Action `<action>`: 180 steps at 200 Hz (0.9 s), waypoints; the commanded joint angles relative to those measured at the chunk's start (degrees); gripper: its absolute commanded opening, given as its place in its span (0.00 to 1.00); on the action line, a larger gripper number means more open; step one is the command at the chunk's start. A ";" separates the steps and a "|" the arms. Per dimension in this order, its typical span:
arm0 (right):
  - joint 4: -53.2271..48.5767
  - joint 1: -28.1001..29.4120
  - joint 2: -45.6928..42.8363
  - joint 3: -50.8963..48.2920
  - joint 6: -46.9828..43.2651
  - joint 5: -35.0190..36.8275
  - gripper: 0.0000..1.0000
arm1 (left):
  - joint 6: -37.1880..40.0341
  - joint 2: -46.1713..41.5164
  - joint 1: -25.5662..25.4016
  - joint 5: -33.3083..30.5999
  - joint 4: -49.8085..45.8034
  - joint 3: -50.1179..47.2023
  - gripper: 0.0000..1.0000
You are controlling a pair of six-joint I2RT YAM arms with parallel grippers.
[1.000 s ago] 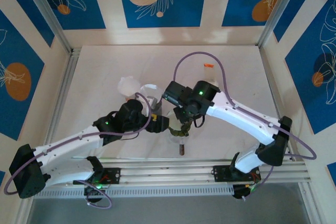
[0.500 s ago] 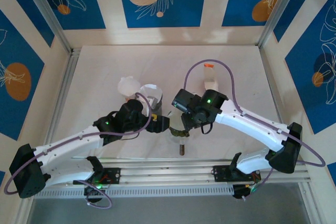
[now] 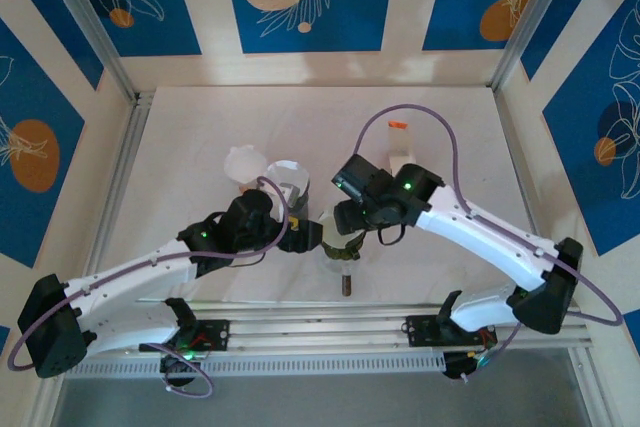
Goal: Place the coffee filter in the dripper
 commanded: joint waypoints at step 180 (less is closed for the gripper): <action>5.75 -2.92 7.30 -9.68 -0.74 -3.03 0.68 | -0.64 -0.60 -0.43 -0.57 0.41 -0.15 0.90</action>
